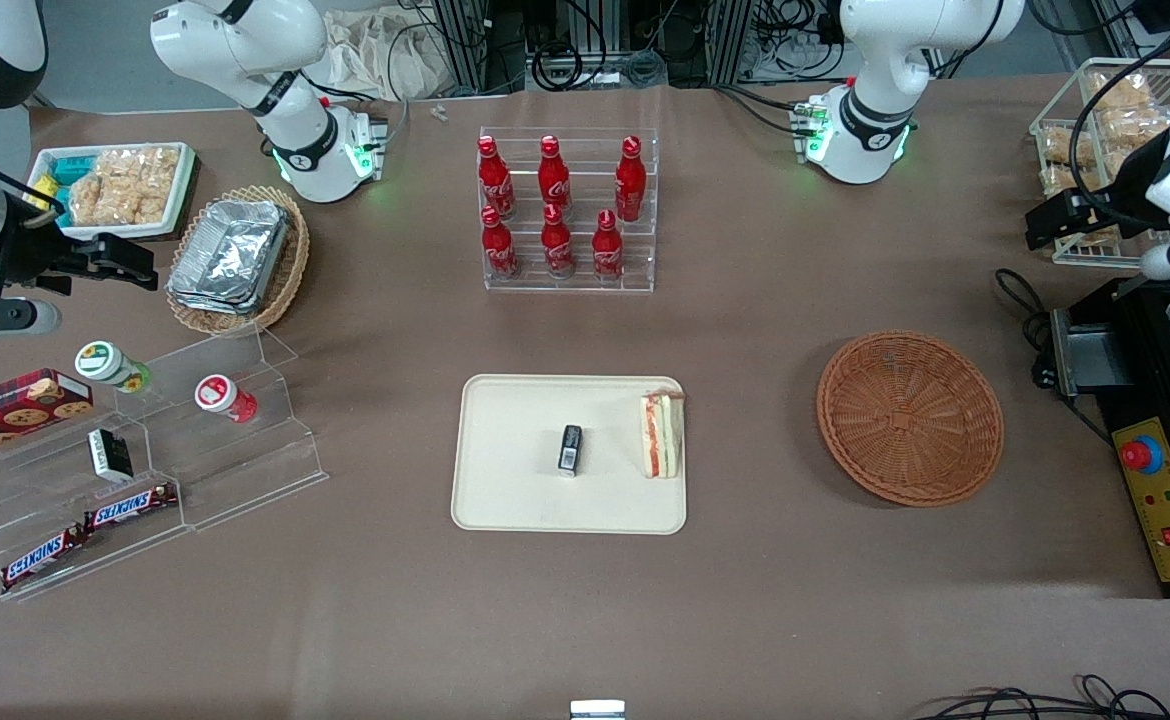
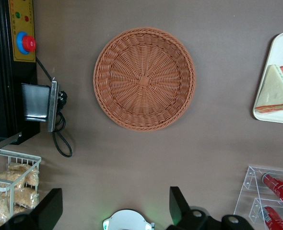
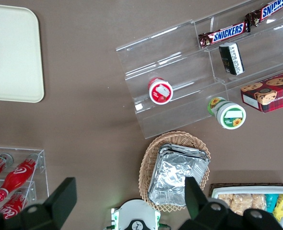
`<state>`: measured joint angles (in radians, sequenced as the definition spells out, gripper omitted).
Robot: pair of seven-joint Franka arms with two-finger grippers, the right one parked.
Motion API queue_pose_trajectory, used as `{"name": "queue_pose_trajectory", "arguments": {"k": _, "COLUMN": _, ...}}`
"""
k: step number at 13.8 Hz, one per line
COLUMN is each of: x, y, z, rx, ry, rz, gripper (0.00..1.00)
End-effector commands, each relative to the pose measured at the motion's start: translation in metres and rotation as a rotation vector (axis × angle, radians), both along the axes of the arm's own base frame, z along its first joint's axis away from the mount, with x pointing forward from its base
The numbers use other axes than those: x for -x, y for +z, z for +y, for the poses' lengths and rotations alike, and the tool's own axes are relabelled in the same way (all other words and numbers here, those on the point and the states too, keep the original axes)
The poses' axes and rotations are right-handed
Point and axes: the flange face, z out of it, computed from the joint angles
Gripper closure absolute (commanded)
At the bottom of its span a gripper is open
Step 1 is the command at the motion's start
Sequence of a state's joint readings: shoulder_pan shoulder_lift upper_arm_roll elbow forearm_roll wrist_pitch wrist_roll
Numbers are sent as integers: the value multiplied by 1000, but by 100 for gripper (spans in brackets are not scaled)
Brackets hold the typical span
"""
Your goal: Place sandwich from basket to tray
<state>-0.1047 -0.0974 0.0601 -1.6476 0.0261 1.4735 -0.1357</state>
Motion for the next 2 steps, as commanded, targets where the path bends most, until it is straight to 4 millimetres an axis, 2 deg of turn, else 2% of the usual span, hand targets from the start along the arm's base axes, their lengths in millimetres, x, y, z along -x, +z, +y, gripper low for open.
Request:
{"name": "queue_pose_trajectory", "arguments": {"k": 1, "x": -22, "y": -9, "z": -9, "rx": 7, "ry": -17, "rz": 8, "gripper": 0}}
{"name": "queue_pose_trajectory", "arguments": {"k": 2, "x": -26, "y": -7, "z": -12, "rx": 9, "ry": -17, "rz": 7, "gripper": 0}}
